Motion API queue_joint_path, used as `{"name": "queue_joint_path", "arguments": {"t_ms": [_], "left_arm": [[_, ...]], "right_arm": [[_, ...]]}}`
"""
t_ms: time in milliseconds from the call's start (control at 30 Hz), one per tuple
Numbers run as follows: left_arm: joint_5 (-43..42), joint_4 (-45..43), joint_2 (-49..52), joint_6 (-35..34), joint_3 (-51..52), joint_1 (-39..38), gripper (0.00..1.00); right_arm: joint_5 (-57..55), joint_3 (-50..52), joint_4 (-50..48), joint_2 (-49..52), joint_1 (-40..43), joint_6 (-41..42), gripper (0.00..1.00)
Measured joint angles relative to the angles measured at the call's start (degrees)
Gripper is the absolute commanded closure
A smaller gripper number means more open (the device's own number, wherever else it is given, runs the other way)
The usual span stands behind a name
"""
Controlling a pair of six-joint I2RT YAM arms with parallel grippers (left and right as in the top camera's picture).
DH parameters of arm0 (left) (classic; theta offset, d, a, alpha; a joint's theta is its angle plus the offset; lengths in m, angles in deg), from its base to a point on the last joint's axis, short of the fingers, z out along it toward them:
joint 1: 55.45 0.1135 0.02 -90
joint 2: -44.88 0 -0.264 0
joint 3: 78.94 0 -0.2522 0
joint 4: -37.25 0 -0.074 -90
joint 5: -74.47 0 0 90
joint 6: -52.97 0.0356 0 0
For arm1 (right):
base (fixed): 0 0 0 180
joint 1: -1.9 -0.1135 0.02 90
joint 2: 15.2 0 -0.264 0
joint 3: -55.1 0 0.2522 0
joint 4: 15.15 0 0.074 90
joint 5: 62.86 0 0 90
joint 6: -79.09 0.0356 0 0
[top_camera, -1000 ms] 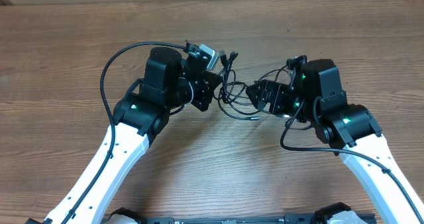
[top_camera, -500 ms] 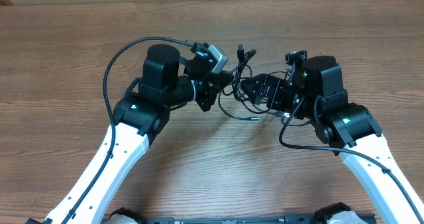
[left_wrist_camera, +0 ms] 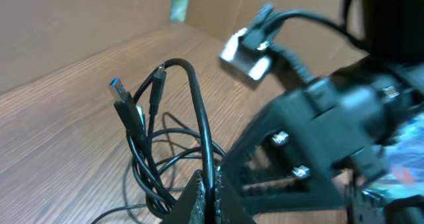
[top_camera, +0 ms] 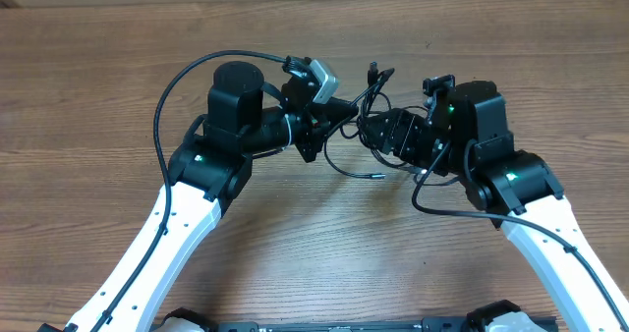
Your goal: Untangle cables
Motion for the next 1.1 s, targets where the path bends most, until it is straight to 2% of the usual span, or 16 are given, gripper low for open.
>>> {"name": "queue_joint_path", "arguments": {"t_ms": [200,267,300,433,467,533,633,700,733,867,967,1100], "left_arm": [[-2.1,0.0,0.0,-0.3,0.0,0.0,0.96],[-2.2,0.0,0.0,-0.4,0.0,0.0,0.96],[-2.3,0.0,0.0,-0.3,0.0,0.0,0.95],[-2.5,0.0,0.0,-0.4,0.0,0.0,0.96],[-2.6,0.0,0.0,-0.4,0.0,0.0,0.89],[-2.5,0.1,0.0,-0.4,0.0,0.0,0.61],[-2.3,0.2,0.0,-0.8,0.0,0.0,0.48],[-2.0,0.6,0.0,-0.9,0.0,0.0,0.25],[-1.8,0.7,0.0,-0.9,0.0,0.0,0.17],[-0.9,1.6,0.0,-1.2,0.0,0.0,0.04],[-0.3,2.4,0.0,-1.4,0.0,0.2,0.0],[0.5,4.3,0.0,-1.4,0.0,1.1,0.01]], "right_arm": [[0.9,0.0,-0.8,2.5,0.0,0.0,0.77],[1.0,0.0,-1.2,2.6,0.0,0.4,0.92],[1.2,0.0,-1.6,2.6,0.0,0.3,0.96],[1.3,0.0,-1.7,2.6,0.0,0.5,0.96],[1.3,0.0,-1.7,2.6,0.0,0.5,0.96],[1.3,0.0,-1.7,2.6,0.0,0.5,0.96],[1.3,0.0,-1.7,2.6,0.0,0.5,0.96],[1.3,0.0,-1.7,2.6,0.0,0.5,0.96],[1.4,0.0,-1.7,2.6,0.1,0.5,0.96],[2.5,0.0,-1.8,2.6,1.6,0.5,0.96],[4.4,0.0,-2.3,2.4,3.8,0.5,0.96],[8.9,0.0,-4.3,1.6,7.5,0.5,0.96]]}}
